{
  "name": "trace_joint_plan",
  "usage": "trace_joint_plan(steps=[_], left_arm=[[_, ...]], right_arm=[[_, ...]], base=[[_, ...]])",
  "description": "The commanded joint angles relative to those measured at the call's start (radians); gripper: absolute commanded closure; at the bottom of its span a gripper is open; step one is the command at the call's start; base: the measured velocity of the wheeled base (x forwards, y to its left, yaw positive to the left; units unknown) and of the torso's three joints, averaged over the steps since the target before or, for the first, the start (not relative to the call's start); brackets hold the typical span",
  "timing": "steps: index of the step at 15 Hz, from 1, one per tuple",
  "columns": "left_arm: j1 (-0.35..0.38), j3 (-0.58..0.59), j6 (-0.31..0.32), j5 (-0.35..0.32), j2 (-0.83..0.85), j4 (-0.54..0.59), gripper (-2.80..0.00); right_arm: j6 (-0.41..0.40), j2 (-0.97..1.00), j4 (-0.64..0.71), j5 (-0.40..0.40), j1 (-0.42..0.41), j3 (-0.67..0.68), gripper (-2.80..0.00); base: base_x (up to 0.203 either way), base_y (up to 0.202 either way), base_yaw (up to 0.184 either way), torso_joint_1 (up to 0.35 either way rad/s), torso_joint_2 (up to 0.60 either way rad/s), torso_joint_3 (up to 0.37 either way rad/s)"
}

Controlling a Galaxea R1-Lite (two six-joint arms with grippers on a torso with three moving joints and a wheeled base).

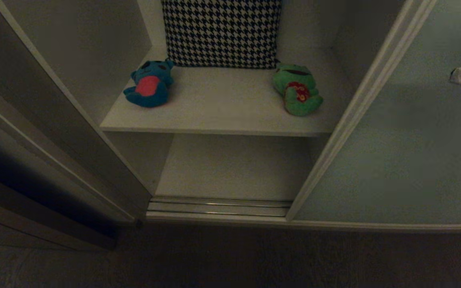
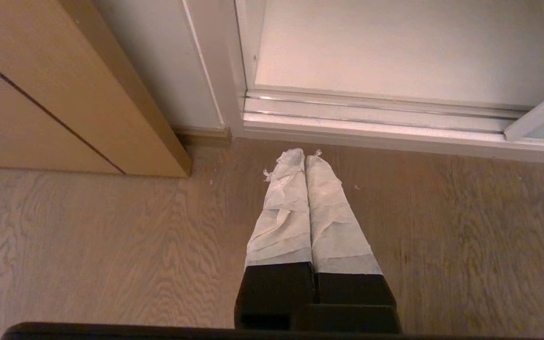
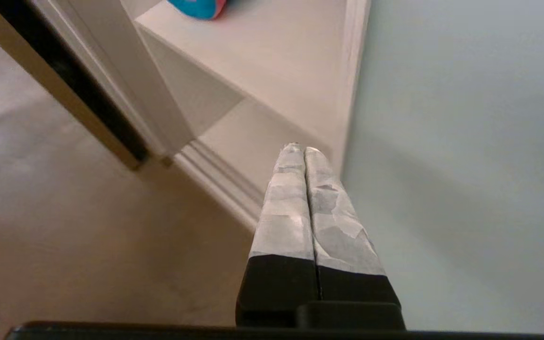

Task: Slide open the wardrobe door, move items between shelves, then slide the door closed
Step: Close the door

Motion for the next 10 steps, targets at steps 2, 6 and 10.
trace_joint_plan(steps=[2,6,10], left_arm=[[-0.001,0.0,-0.001,0.0,0.001,0.0,0.0],[0.0,0.0,0.001,0.0,0.001,0.001,0.0],[-0.001,0.0,-0.001,0.0,0.001,0.001,0.0]], right_arm=[[-0.03,0.016,-0.056,-0.109,0.063,0.0,0.0],[-0.023,0.091,-0.188,-0.181,0.089,0.001,0.0],[-0.022,0.126,-0.213,-0.201,0.125,0.0,0.0]], base=[[0.0,0.0,0.0,0.0,0.0,0.0],[0.0,0.0,0.0,0.0,0.0,0.0],[0.0,0.0,0.0,0.0,0.0,0.0]])
